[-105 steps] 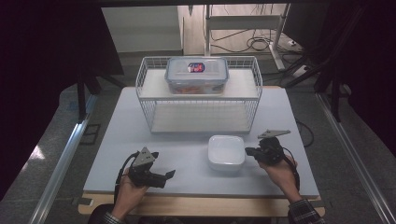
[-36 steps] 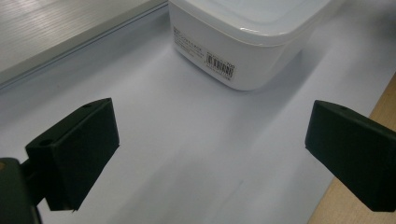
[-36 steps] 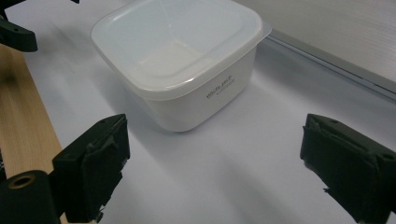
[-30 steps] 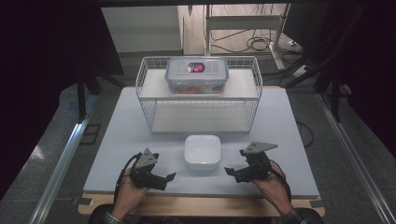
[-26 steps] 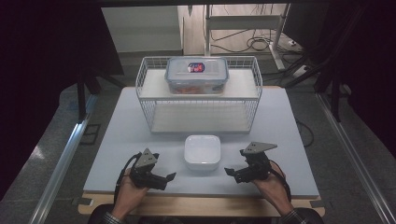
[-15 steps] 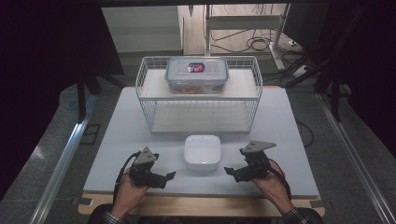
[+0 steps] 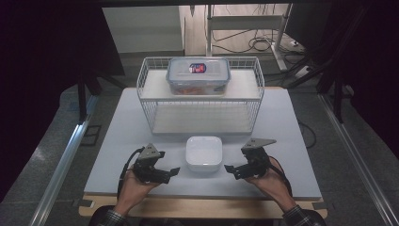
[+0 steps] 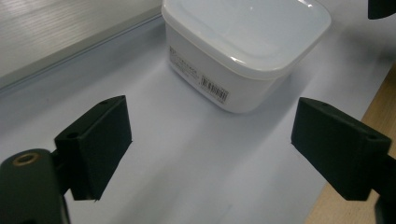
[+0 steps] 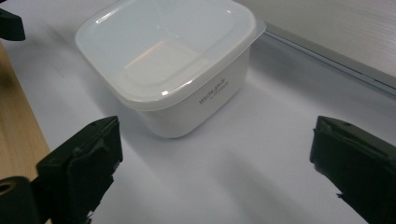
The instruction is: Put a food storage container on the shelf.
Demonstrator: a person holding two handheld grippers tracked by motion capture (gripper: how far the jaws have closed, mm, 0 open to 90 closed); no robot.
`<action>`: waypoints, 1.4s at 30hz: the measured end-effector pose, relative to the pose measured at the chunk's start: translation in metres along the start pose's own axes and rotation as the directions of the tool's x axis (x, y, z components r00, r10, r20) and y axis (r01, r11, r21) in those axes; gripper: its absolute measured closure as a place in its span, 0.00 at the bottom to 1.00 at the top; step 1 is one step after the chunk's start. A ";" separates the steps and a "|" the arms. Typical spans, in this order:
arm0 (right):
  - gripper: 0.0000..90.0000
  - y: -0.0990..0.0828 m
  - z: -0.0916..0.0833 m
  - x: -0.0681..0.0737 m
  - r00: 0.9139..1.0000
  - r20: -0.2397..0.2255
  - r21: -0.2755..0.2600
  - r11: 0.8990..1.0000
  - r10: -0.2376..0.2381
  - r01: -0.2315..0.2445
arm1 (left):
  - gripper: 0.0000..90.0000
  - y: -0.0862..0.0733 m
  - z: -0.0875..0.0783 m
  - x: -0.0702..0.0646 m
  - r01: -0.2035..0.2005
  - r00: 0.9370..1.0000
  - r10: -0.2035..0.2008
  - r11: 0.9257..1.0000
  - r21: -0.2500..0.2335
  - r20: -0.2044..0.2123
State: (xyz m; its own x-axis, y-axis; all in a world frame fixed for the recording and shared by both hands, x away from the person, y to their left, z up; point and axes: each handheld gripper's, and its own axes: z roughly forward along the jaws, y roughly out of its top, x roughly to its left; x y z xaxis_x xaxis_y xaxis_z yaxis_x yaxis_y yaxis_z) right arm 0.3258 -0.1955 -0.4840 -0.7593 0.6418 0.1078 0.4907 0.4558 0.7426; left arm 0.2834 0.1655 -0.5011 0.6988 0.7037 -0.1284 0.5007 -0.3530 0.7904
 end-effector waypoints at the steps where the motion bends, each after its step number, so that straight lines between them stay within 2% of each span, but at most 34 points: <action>1: 0.08 0.002 0.000 0.000 1.000 -0.002 0.006 1.000 0.003 -0.003 | 0.16 0.002 0.001 0.001 -0.002 1.000 0.002 1.000 -0.003 0.002; 7: 0.17 0.011 0.000 0.001 1.000 -0.023 0.013 1.000 -0.001 0.002 | 0.19 0.010 0.004 0.004 0.004 1.000 -0.004 1.000 -0.011 0.022; 13: 0.27 0.018 0.001 -0.001 1.000 -0.017 0.008 1.000 -0.002 0.002 | 0.23 0.021 0.008 0.009 0.006 0.999 -0.005 1.000 -0.020 0.039; 20: 0.37 0.024 0.004 -0.009 0.998 -0.036 0.007 0.999 0.042 -0.042 | 0.31 0.036 0.020 0.011 -0.019 0.999 0.019 1.000 -0.001 0.029; 26: 0.40 0.030 0.013 -0.014 0.995 -0.068 0.018 0.998 0.068 -0.067 | 0.33 0.043 0.032 0.015 0.005 0.999 -0.005 1.000 0.002 0.047; 31: 0.40 0.035 0.023 -0.017 0.992 -0.086 0.030 0.996 0.091 -0.088 | 0.28 0.047 0.042 0.020 0.039 0.998 -0.040 0.999 0.013 0.056; 35: 0.40 0.037 0.029 -0.020 0.988 -0.103 0.039 0.993 0.111 -0.107 | 0.27 0.048 0.052 0.025 0.050 0.995 -0.053 0.998 0.039 0.081; 38: 0.40 0.037 0.035 -0.022 0.985 -0.121 0.054 0.991 0.125 -0.120 | 0.26 0.048 0.058 0.029 0.077 0.988 -0.083 0.996 0.055 0.127; 39: 0.40 0.036 0.037 -0.023 0.982 -0.132 0.055 0.991 0.132 -0.125 | 0.26 0.048 0.059 0.029 0.100 0.985 -0.107 0.993 0.054 0.135; 40: 0.40 0.036 0.038 -0.024 0.978 -0.148 0.062 0.988 0.146 -0.139 | 0.26 0.048 0.060 0.030 0.106 0.982 -0.114 0.993 0.060 0.149; 41: 0.40 0.036 0.039 -0.025 0.975 -0.161 0.067 0.987 0.155 -0.146 | 0.26 0.048 0.061 0.032 0.112 0.978 -0.122 0.991 0.067 0.170; 42: 0.41 0.036 0.040 -0.025 0.971 -0.171 0.071 0.986 0.164 -0.154 | 0.27 0.047 0.062 0.033 0.128 0.970 -0.141 0.989 0.078 0.197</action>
State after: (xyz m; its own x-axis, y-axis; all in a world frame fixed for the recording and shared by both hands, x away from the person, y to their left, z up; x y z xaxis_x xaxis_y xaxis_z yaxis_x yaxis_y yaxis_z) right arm 0.3797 -0.1707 -0.4861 -0.7304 0.5925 0.3398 0.6308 0.3944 0.6682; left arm 0.3617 0.1338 -0.5051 0.7083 0.6106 -0.3543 0.6241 -0.3070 0.7185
